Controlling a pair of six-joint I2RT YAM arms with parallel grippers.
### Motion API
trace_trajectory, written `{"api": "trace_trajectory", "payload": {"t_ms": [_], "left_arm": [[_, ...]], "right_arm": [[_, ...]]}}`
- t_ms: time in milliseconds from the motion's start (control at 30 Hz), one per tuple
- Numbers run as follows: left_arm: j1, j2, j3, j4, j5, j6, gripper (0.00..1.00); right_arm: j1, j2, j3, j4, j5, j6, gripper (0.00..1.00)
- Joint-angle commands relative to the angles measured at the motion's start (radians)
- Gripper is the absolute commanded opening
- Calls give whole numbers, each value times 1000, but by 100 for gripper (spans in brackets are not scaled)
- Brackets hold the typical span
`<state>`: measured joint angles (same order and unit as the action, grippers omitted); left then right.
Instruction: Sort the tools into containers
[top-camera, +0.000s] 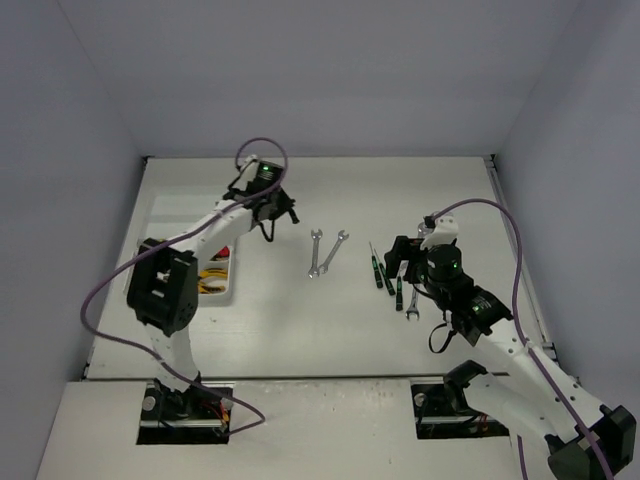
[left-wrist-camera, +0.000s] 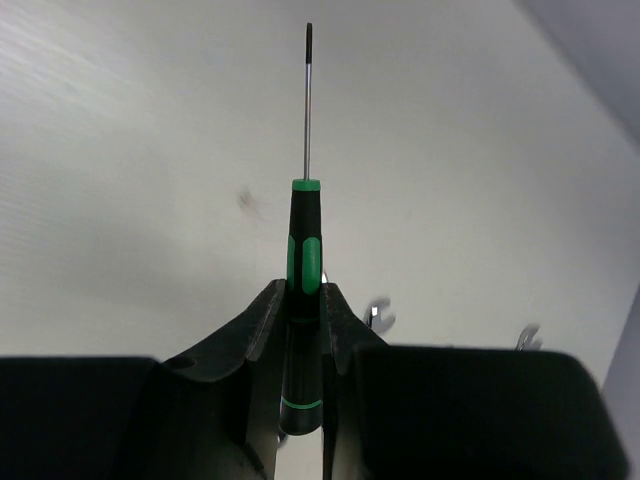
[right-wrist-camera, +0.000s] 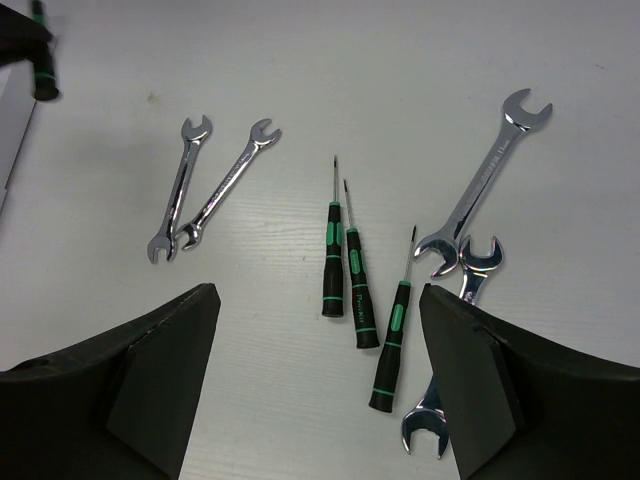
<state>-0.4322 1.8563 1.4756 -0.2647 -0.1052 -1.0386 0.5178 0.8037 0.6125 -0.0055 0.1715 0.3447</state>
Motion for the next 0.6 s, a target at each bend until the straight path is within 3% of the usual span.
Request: {"api": "trace_trajectory", "payload": {"t_ms": [0, 200, 367, 567], "left_arm": [[198, -94, -43, 81, -12, -35, 0], [393, -40, -56, 193, 24, -73, 0], [476, 41, -12, 247, 11, -118, 0], [503, 121, 82, 184, -52, -124, 1]], "right_arm": [[-5, -8, 0, 53, 19, 11, 79], [-5, 15, -10, 58, 25, 2, 79], [-5, 3, -19, 59, 24, -3, 79], [-5, 10, -23, 61, 33, -9, 80]]}}
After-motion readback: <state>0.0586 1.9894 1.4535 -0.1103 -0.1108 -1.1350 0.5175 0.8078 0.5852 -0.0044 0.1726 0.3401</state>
